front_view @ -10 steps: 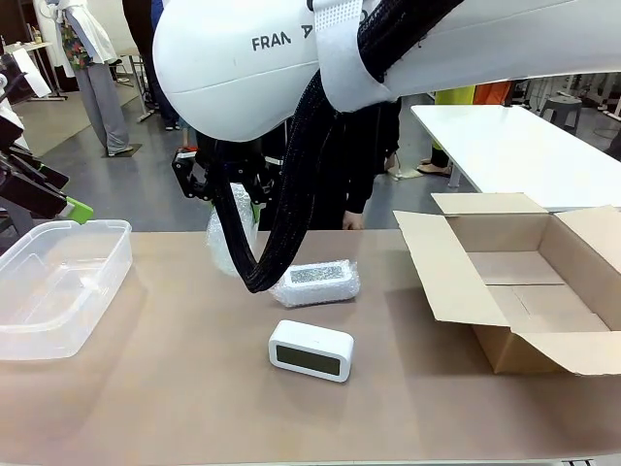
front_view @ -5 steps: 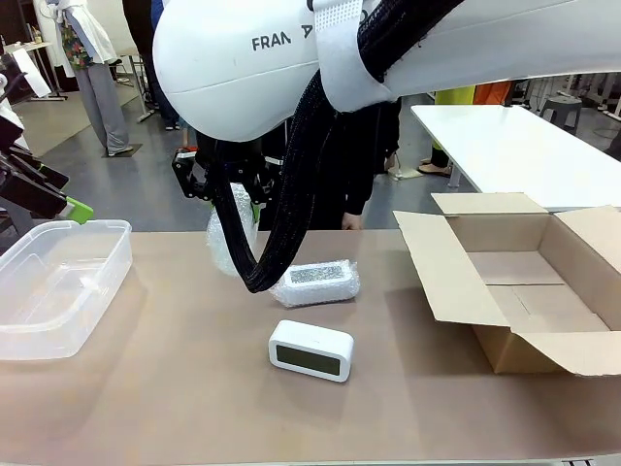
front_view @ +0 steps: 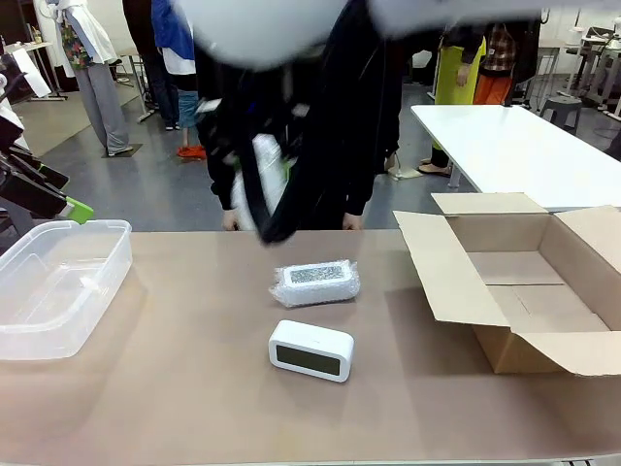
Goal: Separate and place wrapped and unwrapped clocks.
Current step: If the picked Digital clock is wrapped, place it in the Package Box ; if not, place it in the Organizing box.
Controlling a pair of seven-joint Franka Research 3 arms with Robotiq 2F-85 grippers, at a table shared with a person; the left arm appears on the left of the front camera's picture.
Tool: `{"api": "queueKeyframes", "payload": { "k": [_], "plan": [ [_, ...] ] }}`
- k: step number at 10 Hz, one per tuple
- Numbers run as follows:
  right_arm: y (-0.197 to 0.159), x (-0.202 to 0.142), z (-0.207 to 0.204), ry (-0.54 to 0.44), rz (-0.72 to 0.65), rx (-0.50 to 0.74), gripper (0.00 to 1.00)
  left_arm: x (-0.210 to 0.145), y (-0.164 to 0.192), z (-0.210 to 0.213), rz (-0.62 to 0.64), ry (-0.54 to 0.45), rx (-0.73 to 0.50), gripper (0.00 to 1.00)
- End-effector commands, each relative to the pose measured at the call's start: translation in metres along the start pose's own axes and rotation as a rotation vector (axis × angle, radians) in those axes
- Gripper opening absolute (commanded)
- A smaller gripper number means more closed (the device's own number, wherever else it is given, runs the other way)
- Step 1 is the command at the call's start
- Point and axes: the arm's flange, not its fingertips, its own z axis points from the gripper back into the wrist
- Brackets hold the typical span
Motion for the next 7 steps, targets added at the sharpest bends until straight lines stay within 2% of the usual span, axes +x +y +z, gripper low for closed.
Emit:
{"api": "queueKeyframes", "payload": {
  "k": [1, 2, 4, 5, 7],
  "plan": [
    [-0.074, 0.029, 0.044, 0.059, -0.017, -0.067, 0.52, 0.000, 0.000, 0.000, 0.000, -0.003, -0.006, 1.00],
    [-0.118, 0.043, 0.058, 0.112, -0.042, -0.043, 0.52, 0.000, 0.000, 0.000, 0.000, -0.003, -0.006, 1.00],
    [-0.215, 0.065, 0.069, 0.082, -0.126, -0.017, 0.52, 0.000, 0.000, 0.000, 0.000, -0.003, -0.006, 1.00],
    [-0.256, 0.068, 0.065, 0.023, -0.103, -0.034, 0.52, 0.000, 0.000, 0.000, 0.000, -0.003, -0.006, 1.00],
    [-0.326, 0.068, 0.044, 0.027, -0.064, 0.009, 0.52, 0.000, 0.000, 0.000, 0.000, -0.003, -0.006, 1.00]
  ]
}}
